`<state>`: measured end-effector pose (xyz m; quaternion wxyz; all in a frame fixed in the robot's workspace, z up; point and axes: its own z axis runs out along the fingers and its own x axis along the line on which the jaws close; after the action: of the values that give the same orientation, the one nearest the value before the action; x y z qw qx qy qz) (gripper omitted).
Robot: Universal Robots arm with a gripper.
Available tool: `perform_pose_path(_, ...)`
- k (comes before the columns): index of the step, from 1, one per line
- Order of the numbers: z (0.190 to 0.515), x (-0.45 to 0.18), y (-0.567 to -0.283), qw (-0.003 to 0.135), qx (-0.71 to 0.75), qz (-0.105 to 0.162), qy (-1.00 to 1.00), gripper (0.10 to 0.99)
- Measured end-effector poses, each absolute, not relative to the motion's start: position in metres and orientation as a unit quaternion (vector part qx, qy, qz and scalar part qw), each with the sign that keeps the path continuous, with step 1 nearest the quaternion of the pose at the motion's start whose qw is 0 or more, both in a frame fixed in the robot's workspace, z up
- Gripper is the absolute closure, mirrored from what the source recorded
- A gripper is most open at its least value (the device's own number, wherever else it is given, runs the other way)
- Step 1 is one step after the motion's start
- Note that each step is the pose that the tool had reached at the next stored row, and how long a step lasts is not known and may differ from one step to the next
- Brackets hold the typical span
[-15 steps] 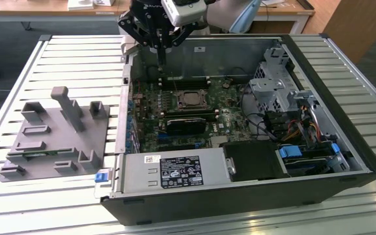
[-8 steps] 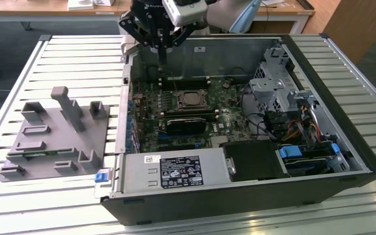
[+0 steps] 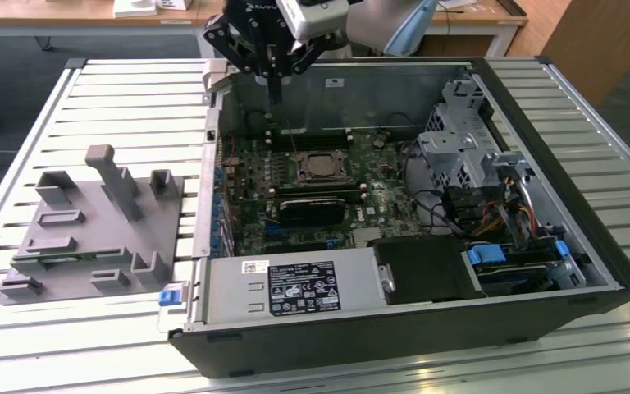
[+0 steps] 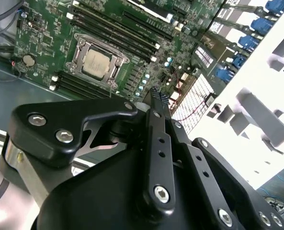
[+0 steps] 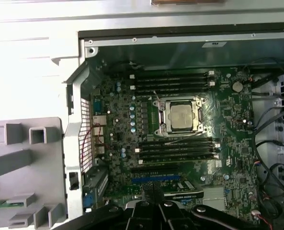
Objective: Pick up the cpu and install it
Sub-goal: 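Install the first cpu locking lever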
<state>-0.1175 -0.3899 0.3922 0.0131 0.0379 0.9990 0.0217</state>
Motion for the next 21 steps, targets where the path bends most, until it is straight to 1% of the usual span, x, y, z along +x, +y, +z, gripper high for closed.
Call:
perform_pose_path(6, 0.389, -0.117, -0.381, 0.013, 0.038, 0.022, 0.999, 0.98)
perform_pose_path(16, 0.38, -0.118, -0.379, 0.013, 0.038, 0.022, 0.999, 0.98)
perform_pose_path(21, 0.378, -0.117, -0.372, 0.013, 0.038, 0.022, 0.999, 0.98)
